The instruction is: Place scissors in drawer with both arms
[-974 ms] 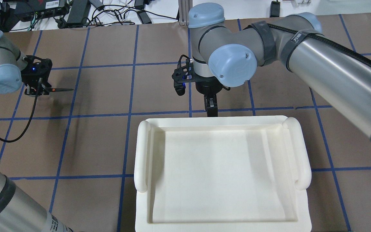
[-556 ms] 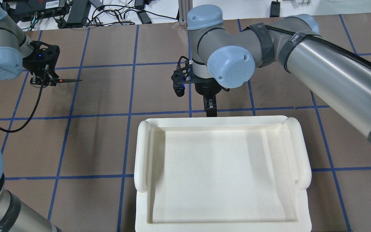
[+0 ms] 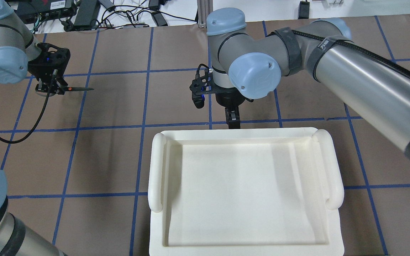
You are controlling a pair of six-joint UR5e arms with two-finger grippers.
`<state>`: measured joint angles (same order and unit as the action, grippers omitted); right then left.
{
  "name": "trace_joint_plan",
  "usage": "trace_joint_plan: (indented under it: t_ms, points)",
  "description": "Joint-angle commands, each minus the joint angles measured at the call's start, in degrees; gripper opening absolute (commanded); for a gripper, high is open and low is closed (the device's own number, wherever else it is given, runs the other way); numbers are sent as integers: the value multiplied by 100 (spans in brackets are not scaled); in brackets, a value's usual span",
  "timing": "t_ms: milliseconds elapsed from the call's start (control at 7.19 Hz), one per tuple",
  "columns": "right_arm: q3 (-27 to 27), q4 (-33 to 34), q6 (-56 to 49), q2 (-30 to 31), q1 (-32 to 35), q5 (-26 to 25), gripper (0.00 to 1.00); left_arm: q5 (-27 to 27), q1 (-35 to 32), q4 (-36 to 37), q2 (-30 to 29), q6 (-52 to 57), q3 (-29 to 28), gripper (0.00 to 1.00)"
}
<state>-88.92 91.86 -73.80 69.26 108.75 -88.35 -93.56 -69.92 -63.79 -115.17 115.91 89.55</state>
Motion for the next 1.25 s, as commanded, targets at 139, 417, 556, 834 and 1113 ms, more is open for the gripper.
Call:
trace_joint_plan:
  t_ms: [139,417,556,834,1113]
  points:
    - [-117,208,-12,-44,-3,-7,100,-48,-22,-28,-6,-7,19,0]
    - [-126,270,-20,-88,-3,-7,100,-48,-22,-28,-23,-16,37,0]
    - [-126,288,-20,-97,-3,-7,100,-40,-22,-28,-41,-16,45,0]
    - [-161,306,-12,-80,-3,-7,100,-13,-22,-28,-58,-16,63,0]
    - [-205,324,-20,-71,-3,-7,100,-4,-22,-19,-67,-16,63,0]
